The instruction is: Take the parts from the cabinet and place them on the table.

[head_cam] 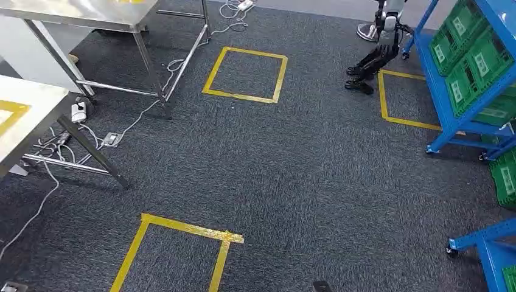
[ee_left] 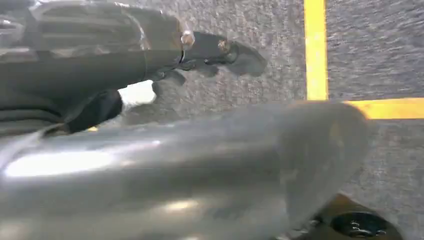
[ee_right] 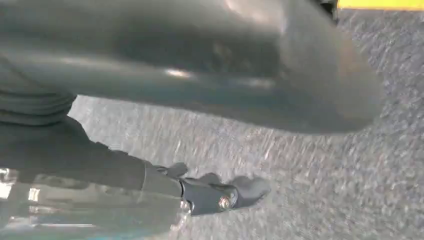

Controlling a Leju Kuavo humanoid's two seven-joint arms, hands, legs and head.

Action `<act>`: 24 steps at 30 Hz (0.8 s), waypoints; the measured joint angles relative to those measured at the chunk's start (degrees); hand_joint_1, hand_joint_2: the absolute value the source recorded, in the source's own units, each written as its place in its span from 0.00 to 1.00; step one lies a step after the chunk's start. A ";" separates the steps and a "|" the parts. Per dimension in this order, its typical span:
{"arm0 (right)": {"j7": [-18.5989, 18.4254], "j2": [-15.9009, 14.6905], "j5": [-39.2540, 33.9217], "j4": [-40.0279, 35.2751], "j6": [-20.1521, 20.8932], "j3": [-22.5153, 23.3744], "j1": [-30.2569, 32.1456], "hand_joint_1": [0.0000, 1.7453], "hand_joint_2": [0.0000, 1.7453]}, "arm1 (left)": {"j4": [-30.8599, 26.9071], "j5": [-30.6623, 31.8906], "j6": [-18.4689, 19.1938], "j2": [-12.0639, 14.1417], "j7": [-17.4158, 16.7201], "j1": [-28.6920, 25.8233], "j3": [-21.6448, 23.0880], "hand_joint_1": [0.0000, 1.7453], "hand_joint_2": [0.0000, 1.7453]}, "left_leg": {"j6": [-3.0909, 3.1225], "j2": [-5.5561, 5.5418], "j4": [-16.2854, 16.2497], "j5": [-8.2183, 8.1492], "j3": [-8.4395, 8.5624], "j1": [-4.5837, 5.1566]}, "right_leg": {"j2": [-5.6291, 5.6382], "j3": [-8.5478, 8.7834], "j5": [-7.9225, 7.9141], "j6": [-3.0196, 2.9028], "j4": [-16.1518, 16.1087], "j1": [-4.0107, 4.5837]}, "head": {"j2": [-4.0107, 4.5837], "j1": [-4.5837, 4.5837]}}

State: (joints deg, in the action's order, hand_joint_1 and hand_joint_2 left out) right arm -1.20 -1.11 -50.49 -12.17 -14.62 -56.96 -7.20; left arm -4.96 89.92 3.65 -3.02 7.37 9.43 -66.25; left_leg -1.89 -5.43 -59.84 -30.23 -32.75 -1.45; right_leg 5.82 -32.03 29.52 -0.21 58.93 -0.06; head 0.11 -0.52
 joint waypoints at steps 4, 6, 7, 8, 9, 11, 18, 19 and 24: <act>0.00 0.02 -0.20 0.00 0.04 0.00 0.23 0.00 0.00 | -0.02 0.00 -0.02 0.11 0.02 0.16 0.00 0.00 0.00 | 1.48 3.34 0.80 0.01 0.77 0.02 | -2.09 -1.14 1.17 1.19 1.56 0.01 | 0.00 0.44; 0.00 0.07 -0.46 -0.02 0.07 0.02 -0.12 0.00 0.00 | -0.02 0.00 -0.02 0.20 0.00 -0.03 0.00 0.00 0.00 | 2.07 5.52 0.80 -0.36 1.14 0.31 | -4.79 -5.27 5.09 1.73 9.42 -0.20 | 0.00 1.53; -0.02 0.11 -0.48 -0.04 0.07 0.04 -0.17 0.00 0.00 | -0.02 0.00 0.00 0.28 0.00 -0.11 0.00 0.00 0.00 | 2.15 6.66 0.80 -0.59 1.22 0.46 | -5.27 -7.79 6.87 1.91 14.03 -0.33 | 0.00 1.70; -0.02 0.11 -0.48 -0.04 0.07 0.02 -0.09 0.00 0.00 | -0.02 0.00 0.00 0.31 0.00 -0.08 0.00 0.00 0.00 | 2.13 7.58 0.80 -0.76 1.32 0.57 | -5.55 -9.48 7.42 2.01 17.07 -0.39 | 0.00 1.75; 0.00 0.11 -0.50 -0.04 0.07 0.02 0.23 0.00 0.00 | -0.02 0.00 0.00 0.31 0.00 -0.03 0.00 0.00 0.00 | 2.10 8.36 0.80 -0.99 1.56 0.60 | -5.62 -9.58 6.39 1.96 17.07 -0.41 | 0.00 1.88; -0.02 0.11 -0.52 -0.04 0.06 0.02 0.60 0.00 0.00 | -0.02 0.00 0.00 0.33 0.00 0.11 0.00 0.00 0.00 | 1.89 9.48 0.80 -1.45 2.20 0.62 | -5.98 -6.43 1.69 1.47 10.58 -0.36 | 0.00 2.34; -0.09 0.02 -0.59 -0.02 0.17 0.22 0.46 0.00 0.00 | -0.02 0.00 0.00 0.13 -0.04 0.68 0.07 0.00 0.00 | 0.02 12.94 1.84 -2.48 3.81 0.93 | -7.90 -0.71 -1.14 -1.20 -1.11 1.03 | 0.00 2.84; -0.11 0.19 -0.59 -0.04 0.20 0.22 0.70 0.00 0.00 | -0.02 0.00 0.00 0.18 -0.04 0.80 0.09 0.00 0.00 | -0.19 8.25 0.94 -3.29 3.86 0.51 | -7.53 -0.08 -1.55 -1.38 -2.01 0.72 | 0.00 2.63; -0.11 0.26 -0.61 0.00 0.26 0.24 0.12 0.00 0.00 | 0.02 0.00 0.04 0.11 -0.26 0.17 0.09 0.00 0.00 | -0.60 4.93 -14.86 -8.61 -5.54 0.41 | -3.96 0.57 -1.36 -2.05 -2.32 0.62 | 0.00 1.42</act>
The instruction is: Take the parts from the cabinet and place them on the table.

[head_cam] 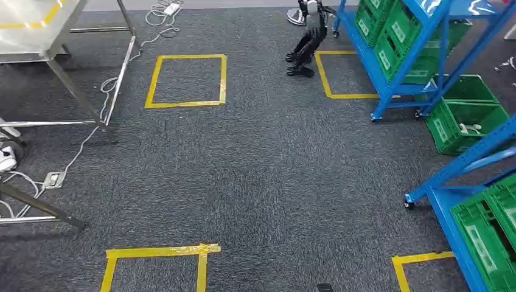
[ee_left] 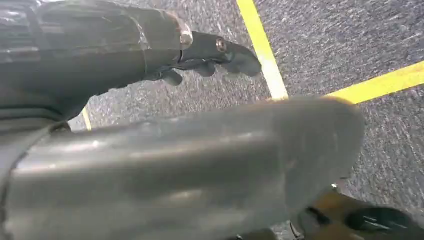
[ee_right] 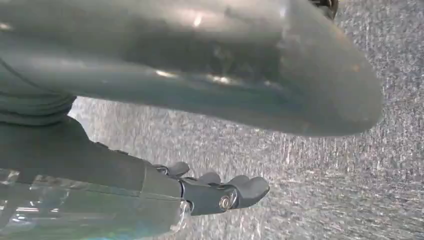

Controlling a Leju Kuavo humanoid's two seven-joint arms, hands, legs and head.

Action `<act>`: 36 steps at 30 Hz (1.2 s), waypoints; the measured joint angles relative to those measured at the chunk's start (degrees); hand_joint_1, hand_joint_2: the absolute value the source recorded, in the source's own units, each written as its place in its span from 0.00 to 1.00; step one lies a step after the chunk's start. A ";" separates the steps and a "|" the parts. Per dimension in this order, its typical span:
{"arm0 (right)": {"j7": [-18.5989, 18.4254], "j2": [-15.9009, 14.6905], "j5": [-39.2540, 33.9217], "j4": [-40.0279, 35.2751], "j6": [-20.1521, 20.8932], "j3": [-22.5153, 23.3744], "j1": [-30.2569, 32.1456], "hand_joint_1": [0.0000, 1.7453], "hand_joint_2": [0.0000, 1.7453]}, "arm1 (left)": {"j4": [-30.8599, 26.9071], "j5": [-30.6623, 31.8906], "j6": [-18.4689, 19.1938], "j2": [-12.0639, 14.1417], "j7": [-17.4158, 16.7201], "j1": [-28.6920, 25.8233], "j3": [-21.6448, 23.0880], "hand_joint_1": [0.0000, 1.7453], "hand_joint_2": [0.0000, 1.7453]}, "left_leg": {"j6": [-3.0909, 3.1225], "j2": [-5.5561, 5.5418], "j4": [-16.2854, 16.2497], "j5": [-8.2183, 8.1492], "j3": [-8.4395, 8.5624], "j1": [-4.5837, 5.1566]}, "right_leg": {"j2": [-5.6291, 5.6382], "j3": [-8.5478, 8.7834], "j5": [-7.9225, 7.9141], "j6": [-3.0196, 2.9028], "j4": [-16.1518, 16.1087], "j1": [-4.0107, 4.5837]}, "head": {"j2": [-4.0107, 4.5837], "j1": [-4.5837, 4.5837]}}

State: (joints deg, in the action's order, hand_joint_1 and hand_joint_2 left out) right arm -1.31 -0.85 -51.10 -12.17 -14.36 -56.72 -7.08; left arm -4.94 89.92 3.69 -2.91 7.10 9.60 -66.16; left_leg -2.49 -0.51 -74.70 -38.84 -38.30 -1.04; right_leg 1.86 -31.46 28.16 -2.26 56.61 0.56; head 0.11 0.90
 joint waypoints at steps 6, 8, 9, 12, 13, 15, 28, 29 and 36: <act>0.00 0.09 -0.02 0.00 -0.04 0.02 -0.16 0.00 0.00 | 0.00 0.00 0.11 0.09 0.00 -0.07 0.00 0.00 0.00 | 0.18 -6.51 14.72 8.71 5.24 -1.04 | 4.66 -0.46 1.72 1.88 2.16 -0.55 | 0.00 -1.47; 0.00 0.09 0.00 0.00 -0.04 0.00 -0.03 0.00 0.00 | 0.00 0.00 0.11 0.09 -0.16 -0.35 0.00 0.00 0.00 | 0.82 -4.88 14.86 8.53 5.42 -0.47 | 6.39 -0.61 1.41 2.54 1.78 -1.11 | 0.00 -1.22; 0.00 0.07 -0.04 0.00 -0.04 0.02 0.07 0.00 0.00 | 0.00 0.00 0.13 0.11 -0.15 -0.29 0.00 0.00 0.00 | 1.14 -3.78 15.24 8.65 5.65 -0.74 | 7.40 -0.87 1.52 2.77 1.92 -1.09 | 0.00 -1.31; 0.00 0.11 -0.09 0.00 -0.04 0.00 -0.21 0.00 0.00 | -0.04 0.00 0.11 0.24 -0.13 -0.38 0.00 0.00 0.00 | 2.25 -0.20 15.44 8.12 6.41 -0.38 | -0.28 -4.68 5.59 3.47 9.46 -0.64 | 0.00 0.48; 0.00 0.17 -0.09 -0.02 -0.04 0.00 -0.38 0.00 0.00 | -0.04 0.00 0.11 0.28 -0.18 -0.44 0.00 0.00 0.00 | 2.46 1.20 15.44 7.88 6.59 -0.15 | -1.13 -7.28 7.55 3.64 14.21 -0.75 | 0.00 0.68; 0.00 0.22 -0.09 -0.04 -0.04 0.00 -0.15 0.00 0.00 | -0.04 0.00 0.13 0.33 -0.18 -0.33 0.00 0.00 0.00 | 2.48 3.30 15.44 7.42 6.86 0.10 | -1.67 -10.50 8.50 3.76 19.70 -0.97 | 0.00 0.76; -0.11 -0.07 -0.42 0.07 -0.04 0.02 -0.05 0.00 0.00 | 0.00 0.00 0.44 -0.17 -0.20 0.35 0.24 0.00 0.00 | 0.06 0.05 6.14 0.55 4.42 -0.35 | -2.45 -0.59 0.17 0.31 0.48 -0.02 | 0.00 0.67; -0.11 -0.02 -0.44 0.04 -0.04 0.04 -0.15 0.00 0.00 | 0.00 0.00 0.44 -0.15 -0.28 0.19 0.28 0.00 0.00 | -0.02 0.06 1.92 -0.79 1.93 -0.37 | -1.56 -0.49 0.24 0.22 0.51 0.05 | 0.00 0.31; -0.11 0.09 -0.46 0.07 0.02 0.04 -0.18 0.00 0.00 | 0.00 0.00 0.44 -0.09 -0.24 -0.13 0.35 0.00 0.00 | -0.04 -7.01 15.12 8.47 4.98 -1.36 | 4.03 -0.47 2.00 1.95 2.54 -0.44 | 0.00 -1.27</act>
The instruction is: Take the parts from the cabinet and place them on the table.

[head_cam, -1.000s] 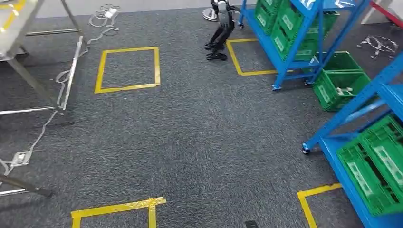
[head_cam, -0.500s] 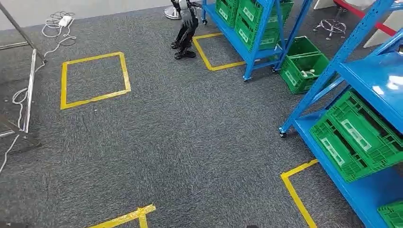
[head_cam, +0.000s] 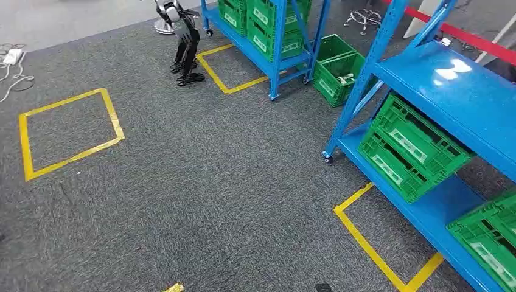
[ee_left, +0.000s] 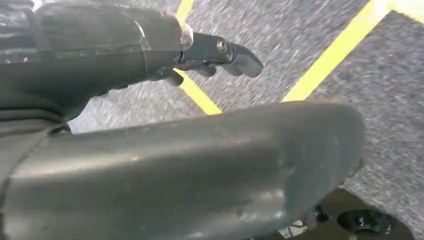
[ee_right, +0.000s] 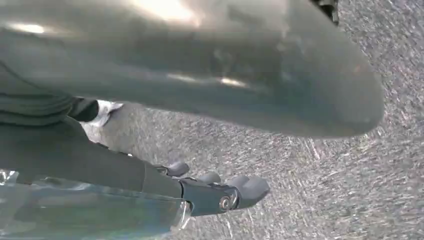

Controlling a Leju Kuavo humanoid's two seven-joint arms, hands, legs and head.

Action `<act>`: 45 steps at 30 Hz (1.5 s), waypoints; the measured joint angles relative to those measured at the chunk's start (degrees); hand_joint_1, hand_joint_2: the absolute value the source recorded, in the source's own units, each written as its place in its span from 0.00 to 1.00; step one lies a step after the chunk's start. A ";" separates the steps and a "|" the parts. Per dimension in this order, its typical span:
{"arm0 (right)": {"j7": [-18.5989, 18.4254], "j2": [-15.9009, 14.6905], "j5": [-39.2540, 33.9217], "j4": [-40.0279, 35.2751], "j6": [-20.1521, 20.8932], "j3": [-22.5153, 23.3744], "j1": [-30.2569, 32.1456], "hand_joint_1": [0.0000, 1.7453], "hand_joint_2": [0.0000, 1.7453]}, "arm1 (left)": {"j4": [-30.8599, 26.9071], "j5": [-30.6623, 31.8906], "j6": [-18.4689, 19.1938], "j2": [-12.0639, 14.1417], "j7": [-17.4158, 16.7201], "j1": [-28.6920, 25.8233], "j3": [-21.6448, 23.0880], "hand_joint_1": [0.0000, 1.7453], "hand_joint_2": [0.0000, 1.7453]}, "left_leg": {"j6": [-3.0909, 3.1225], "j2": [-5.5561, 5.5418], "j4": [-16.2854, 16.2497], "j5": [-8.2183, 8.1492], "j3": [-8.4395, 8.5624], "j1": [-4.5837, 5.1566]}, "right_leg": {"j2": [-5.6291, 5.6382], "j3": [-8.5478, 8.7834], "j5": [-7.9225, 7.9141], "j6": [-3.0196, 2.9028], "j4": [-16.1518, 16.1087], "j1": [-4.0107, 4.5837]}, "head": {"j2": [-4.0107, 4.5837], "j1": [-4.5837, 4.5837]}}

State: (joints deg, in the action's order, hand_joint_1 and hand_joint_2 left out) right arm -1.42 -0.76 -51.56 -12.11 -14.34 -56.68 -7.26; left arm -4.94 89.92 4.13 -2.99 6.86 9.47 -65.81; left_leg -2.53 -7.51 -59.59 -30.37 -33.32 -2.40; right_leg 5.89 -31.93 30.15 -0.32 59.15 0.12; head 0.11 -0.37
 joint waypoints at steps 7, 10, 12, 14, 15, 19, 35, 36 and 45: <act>0.00 0.04 0.00 -0.07 0.11 0.00 -0.12 0.00 0.00 | -0.07 0.00 -0.02 0.24 0.00 -0.27 0.00 0.00 0.00 | 2.33 7.41 0.36 -0.62 1.43 0.76 | -4.77 -5.52 4.73 1.98 9.14 -0.36 | 0.00 1.59; 0.00 0.13 0.00 -0.09 0.11 0.00 0.25 0.00 0.00 | -0.07 0.00 -0.02 0.35 -0.04 -0.19 0.02 0.00 0.00 | 2.39 10.58 0.35 -1.33 1.93 1.15 | -5.77 -9.87 6.20 2.19 16.88 -0.64 | 0.00 1.81; 0.00 0.13 -0.02 -0.07 0.11 0.00 0.73 0.00 0.00 | -0.07 0.00 -0.02 0.35 -0.04 0.01 0.02 0.00 0.00 | 2.23 11.76 0.35 -1.84 2.65 1.28 | -6.05 -6.70 1.43 1.69 10.47 -0.57 | 0.00 2.31; 0.00 0.04 0.00 -0.07 0.11 0.00 0.72 0.00 0.00 | -0.04 0.00 -0.02 0.22 -0.02 0.19 0.02 0.00 0.00 | 2.00 12.67 0.48 -2.35 3.29 1.30 | -9.05 -2.23 -2.04 0.38 1.32 0.13 | 0.00 2.86; 0.00 -0.18 0.00 -0.07 0.11 0.00 0.54 0.00 0.00 | -0.04 0.00 -0.02 0.04 -0.02 0.29 0.02 0.00 0.00 | 1.61 13.19 0.45 -2.58 3.43 1.64 | -10.68 -1.68 -1.24 -0.24 0.70 0.91 | 0.00 2.62; 0.02 -0.13 -0.02 -0.07 0.09 0.02 0.62 0.00 0.00 | -0.04 0.00 0.00 0.04 0.02 0.49 0.04 0.00 0.00 | 0.33 13.97 1.18 -3.04 4.42 1.44 | -8.82 -0.83 -1.29 -1.02 -1.09 0.84 | 0.00 3.01; -0.11 -0.02 -0.04 -0.02 0.09 0.09 0.41 0.00 0.00 | -0.07 0.00 0.15 0.17 -0.98 -0.08 0.55 0.00 0.00 | 1.61 5.02 0.01 -0.34 0.64 0.11 | 0.28 0.19 0.84 1.39 -0.04 -0.46 | 0.00 0.26; -0.13 0.15 -0.04 -0.04 0.09 0.07 0.33 0.00 0.00 | -0.07 0.00 0.15 0.17 -0.94 -0.07 0.55 0.00 0.00 | 1.95 5.94 0.13 -0.55 0.90 0.19 | -2.72 -0.96 2.18 1.73 2.22 -0.31 | 0.00 1.22; -0.15 -0.26 -0.02 -0.06 0.07 0.09 0.46 0.00 0.00 | -0.02 0.00 0.24 -0.28 -1.16 0.07 0.59 0.00 0.00 | 2.24 12.85 0.35 -2.86 3.42 1.38 | -10.89 -2.04 -1.23 -0.84 1.50 0.96 | 0.00 2.82</act>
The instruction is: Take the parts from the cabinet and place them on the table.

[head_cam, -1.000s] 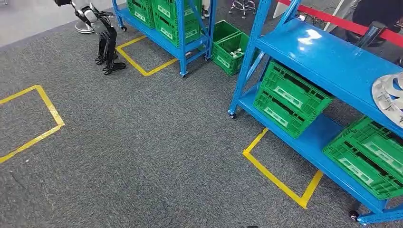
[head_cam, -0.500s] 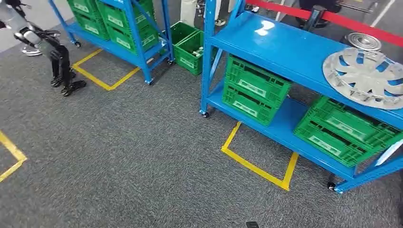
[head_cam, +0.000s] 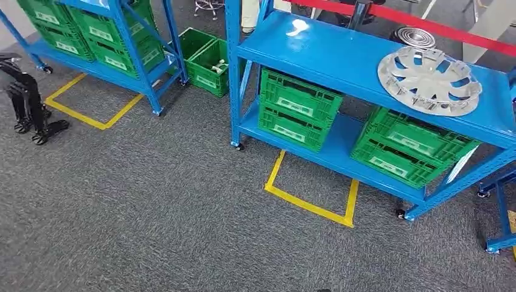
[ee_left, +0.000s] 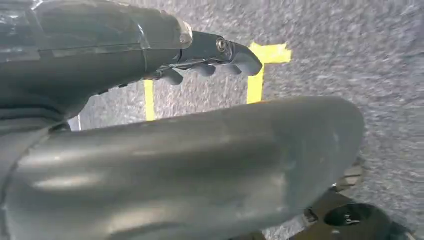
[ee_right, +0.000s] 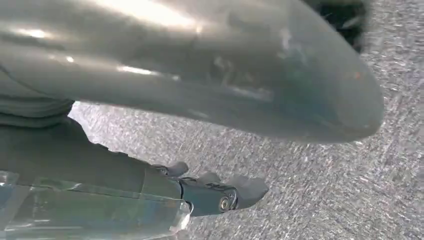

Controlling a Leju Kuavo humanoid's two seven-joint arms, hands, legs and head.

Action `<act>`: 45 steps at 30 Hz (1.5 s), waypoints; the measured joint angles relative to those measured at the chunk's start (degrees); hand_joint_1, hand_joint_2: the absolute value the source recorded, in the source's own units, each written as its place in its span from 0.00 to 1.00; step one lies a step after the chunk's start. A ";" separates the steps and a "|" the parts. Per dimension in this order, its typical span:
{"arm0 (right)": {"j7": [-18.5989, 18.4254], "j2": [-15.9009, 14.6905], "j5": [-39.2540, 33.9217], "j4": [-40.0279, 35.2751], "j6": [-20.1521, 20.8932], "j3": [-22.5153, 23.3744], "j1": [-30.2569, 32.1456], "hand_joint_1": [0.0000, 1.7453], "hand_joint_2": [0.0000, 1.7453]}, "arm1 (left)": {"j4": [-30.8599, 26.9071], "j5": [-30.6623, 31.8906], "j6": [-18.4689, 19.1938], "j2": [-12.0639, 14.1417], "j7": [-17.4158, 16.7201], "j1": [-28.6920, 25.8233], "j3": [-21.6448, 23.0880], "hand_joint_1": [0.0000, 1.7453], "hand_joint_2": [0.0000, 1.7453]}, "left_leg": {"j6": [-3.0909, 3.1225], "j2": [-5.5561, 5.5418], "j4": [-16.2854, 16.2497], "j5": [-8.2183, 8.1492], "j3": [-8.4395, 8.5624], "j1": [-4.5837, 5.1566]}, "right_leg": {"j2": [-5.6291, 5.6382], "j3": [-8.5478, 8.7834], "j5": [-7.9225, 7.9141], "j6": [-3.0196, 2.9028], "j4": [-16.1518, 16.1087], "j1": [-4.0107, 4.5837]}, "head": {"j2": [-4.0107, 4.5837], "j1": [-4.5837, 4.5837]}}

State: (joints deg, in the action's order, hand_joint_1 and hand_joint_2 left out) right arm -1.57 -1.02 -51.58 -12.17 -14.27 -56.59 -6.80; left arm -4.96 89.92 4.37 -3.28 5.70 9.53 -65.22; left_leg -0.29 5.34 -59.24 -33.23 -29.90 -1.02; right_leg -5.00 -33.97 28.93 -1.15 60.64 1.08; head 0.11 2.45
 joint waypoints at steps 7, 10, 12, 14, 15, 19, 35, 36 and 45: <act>-0.02 0.02 -0.04 0.06 -0.07 0.02 -0.08 0.00 0.00 | -0.02 0.00 0.05 -0.11 -0.02 0.27 0.28 0.00 0.00 | -1.55 -6.37 -4.30 -3.68 -1.14 -0.10 | 3.28 1.85 -0.63 -0.82 -3.69 -0.50 | 0.00 -0.09; -0.02 0.39 0.00 0.00 0.02 0.02 -0.38 0.00 0.00 | -0.02 0.02 0.07 0.06 -0.35 -0.14 0.35 0.00 0.00 | -1.86 -5.96 -15.52 -7.19 -8.00 -0.14 | 5.85 2.11 -0.32 -1.01 -3.60 -0.50 | 0.00 -1.25; -0.02 0.43 -0.02 0.00 0.02 0.02 -0.06 0.00 0.00 | -0.02 0.00 0.07 0.15 -0.35 -0.21 0.37 0.00 0.00 | -2.11 -5.58 -12.82 -2.85 -8.22 -0.23 | 7.58 2.65 0.13 -0.61 -3.39 -0.76 | 0.00 -1.64; -0.02 0.41 -0.02 0.02 0.02 0.02 -0.08 0.00 0.00 | -0.02 0.02 0.07 0.20 -0.35 -0.19 0.37 0.00 0.00 | -2.56 -7.89 -3.72 3.48 -4.76 -0.79 | 9.14 2.99 0.98 0.13 -2.52 -1.17 | 0.00 -1.92; -0.02 0.39 0.00 0.04 0.02 0.04 -0.10 0.00 0.00 | -0.02 0.00 0.07 0.18 -0.35 -0.20 0.39 0.00 0.00 | -2.69 -11.77 -2.59 2.59 -4.06 -1.34 | 9.75 2.70 1.44 0.63 -2.08 -1.27 | 0.00 -2.31; -0.02 0.41 -0.02 0.02 0.02 0.07 -0.21 0.00 0.00 | 0.00 0.00 0.11 0.20 -0.35 -0.34 0.42 0.00 0.00 | -1.01 -9.87 -1.49 1.90 -3.28 -0.94 | 13.02 1.79 1.40 1.89 -1.85 -1.63 | 0.00 -2.54; -0.37 0.15 0.00 0.06 -0.04 0.07 0.27 0.00 0.00 | -0.04 0.00 0.22 -0.04 -0.35 0.59 0.44 0.00 0.00 | -1.91 -2.75 0.77 -0.11 0.45 -0.61 | 4.64 0.98 0.11 0.04 -2.47 -0.54 | 0.00 0.68; -0.44 0.30 0.00 0.02 0.00 0.07 0.34 0.00 0.00 | -0.04 0.02 0.24 0.02 -0.35 0.56 0.44 0.00 0.00 | -1.93 -4.35 0.06 -0.76 0.37 -0.77 | 4.38 1.83 -0.38 0.12 -3.56 -0.97 | 0.00 0.38; -0.50 0.43 0.07 0.04 0.31 0.04 -0.14 0.00 1.00 | -0.02 0.00 0.26 0.24 -0.39 0.01 0.44 0.00 0.00 | -2.05 -5.25 -1.97 4.07 -4.53 -0.80 | 5.31 4.36 2.06 0.21 -2.94 -1.09 | 0.00 -2.34</act>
State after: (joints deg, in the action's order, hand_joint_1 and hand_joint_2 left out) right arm -2.08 -0.59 -51.52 -12.13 -13.97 -56.54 -6.94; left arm -4.98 89.92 4.63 -3.04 5.31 9.54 -64.78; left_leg -2.34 0.09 -61.21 -29.16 -34.43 -1.82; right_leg 0.31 -29.61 30.98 -0.94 57.71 -0.01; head 0.11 0.11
